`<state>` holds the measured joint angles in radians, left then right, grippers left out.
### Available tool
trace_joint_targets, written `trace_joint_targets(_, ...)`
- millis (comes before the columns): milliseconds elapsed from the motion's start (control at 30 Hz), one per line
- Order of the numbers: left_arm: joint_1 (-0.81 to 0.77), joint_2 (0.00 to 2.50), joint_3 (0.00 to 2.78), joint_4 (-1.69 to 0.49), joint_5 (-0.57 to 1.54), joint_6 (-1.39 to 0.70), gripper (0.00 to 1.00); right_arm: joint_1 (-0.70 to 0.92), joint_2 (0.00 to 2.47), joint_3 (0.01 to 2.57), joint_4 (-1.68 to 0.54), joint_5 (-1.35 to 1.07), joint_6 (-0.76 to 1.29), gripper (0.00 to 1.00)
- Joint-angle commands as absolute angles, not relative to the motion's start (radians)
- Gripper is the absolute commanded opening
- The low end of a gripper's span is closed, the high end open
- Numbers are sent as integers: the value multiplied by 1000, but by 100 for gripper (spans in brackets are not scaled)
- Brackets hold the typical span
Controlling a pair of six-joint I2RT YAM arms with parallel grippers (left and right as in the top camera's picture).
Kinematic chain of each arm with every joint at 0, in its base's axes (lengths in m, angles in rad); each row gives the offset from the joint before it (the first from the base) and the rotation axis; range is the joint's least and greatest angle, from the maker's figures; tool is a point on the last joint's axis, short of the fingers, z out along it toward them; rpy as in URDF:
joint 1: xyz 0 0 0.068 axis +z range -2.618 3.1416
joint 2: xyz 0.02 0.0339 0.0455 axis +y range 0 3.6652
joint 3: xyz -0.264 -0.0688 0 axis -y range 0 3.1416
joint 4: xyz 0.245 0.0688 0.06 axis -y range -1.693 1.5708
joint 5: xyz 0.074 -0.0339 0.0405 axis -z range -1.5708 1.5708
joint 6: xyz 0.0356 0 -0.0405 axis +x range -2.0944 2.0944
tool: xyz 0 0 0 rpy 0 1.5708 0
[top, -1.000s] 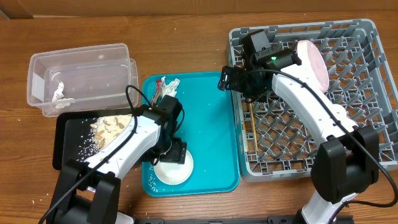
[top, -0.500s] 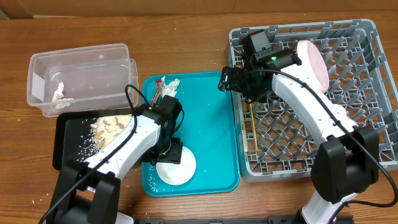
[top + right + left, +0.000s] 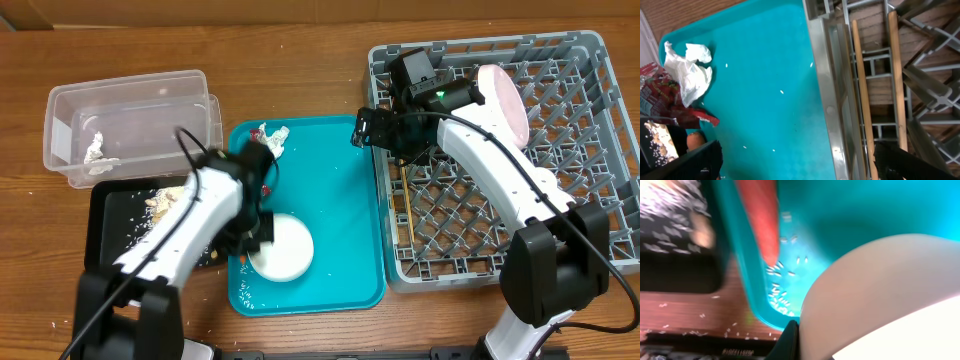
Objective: Sort waste into correct bins and load items into the dishwasher
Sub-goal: 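Grasp the small white bowl with the left gripper and lift it, then carry the white bowl over the teal tray toward the right gripper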
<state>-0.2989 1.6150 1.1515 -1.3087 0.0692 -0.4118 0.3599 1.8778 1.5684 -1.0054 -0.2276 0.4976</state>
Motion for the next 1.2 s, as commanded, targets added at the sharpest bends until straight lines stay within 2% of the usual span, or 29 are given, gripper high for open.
trace_joint_targets(0, -243, 1544, 1351, -1353, 72, -376, 4, 361, 1862, 1573, -1002, -219, 498, 100)
trace_joint_targets(133, -195, 1502, 1528, -1360, 122, -336, 4, 364, 1862, 1573, -1003, -219, 498, 100)
trace_joint_targets(300, -184, 1477, 1624, -1337, 242, -248, 4, 365, 1862, 1572, -1003, -219, 498, 100)
trace_joint_targets(833, -186, 1436, 1639, -1315, 458, -65, 4, 365, 1862, 1572, -1013, -219, 498, 100)
trace_joint_targets(1167, -186, 1437, 1639, -1307, 461, -44, 4, 365, 1862, 1572, -1016, -219, 498, 100)
